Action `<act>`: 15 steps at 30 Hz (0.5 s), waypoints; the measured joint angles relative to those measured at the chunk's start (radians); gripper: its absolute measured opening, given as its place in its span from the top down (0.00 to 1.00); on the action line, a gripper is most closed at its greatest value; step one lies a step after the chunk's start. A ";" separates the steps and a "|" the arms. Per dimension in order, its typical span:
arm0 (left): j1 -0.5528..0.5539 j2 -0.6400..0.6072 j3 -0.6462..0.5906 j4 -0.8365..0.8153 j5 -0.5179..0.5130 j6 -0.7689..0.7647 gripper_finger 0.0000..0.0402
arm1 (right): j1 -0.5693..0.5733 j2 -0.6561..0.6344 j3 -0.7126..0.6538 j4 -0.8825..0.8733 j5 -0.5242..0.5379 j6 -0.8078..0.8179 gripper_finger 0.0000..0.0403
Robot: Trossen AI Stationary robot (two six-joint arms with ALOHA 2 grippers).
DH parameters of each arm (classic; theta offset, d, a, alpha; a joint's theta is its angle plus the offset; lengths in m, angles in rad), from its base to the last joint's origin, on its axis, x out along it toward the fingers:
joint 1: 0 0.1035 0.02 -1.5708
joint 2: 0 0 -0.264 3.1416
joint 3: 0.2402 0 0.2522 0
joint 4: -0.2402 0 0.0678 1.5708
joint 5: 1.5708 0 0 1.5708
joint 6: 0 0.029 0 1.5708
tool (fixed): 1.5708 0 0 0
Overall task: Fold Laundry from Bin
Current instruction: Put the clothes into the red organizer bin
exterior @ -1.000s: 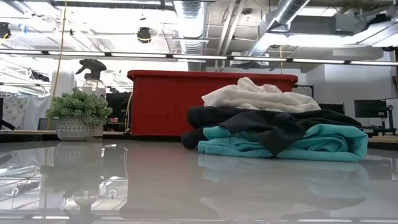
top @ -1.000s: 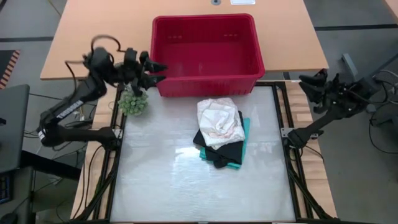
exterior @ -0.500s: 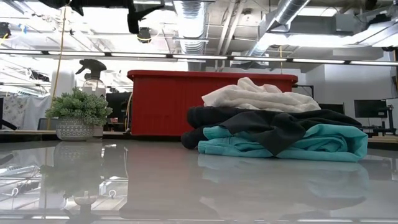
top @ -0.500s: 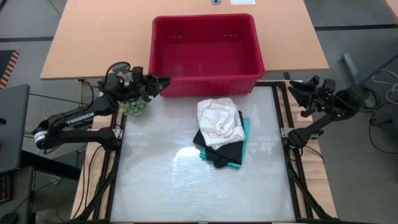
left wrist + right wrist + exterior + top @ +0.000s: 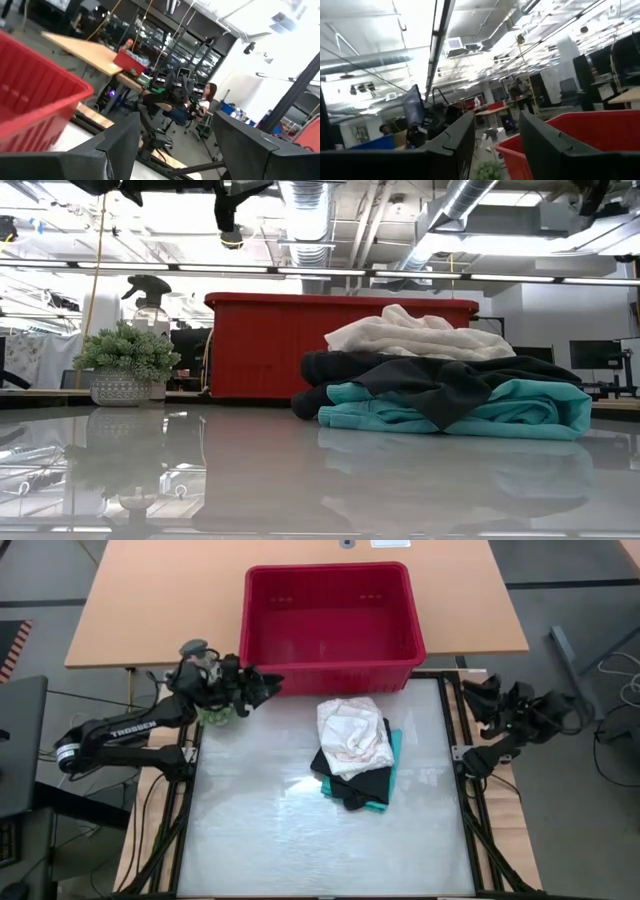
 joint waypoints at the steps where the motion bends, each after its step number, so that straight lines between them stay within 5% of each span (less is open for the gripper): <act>1: -0.004 0.011 0.000 0.005 0.001 -0.015 0.40 | 0.000 0.000 -0.019 0.041 0.009 -0.013 0.56; 8: -0.079 0.110 0.000 0.118 -0.002 -0.034 0.40 | -0.005 0.001 -0.045 0.096 0.004 -0.022 0.56; 13: -0.109 0.198 0.000 0.183 -0.028 -0.090 0.40 | -0.003 0.001 -0.043 0.037 0.019 0.115 0.56; 15: -0.114 0.233 0.000 0.194 -0.029 -0.128 0.40 | -0.003 0.001 -0.045 -0.006 0.103 0.227 0.56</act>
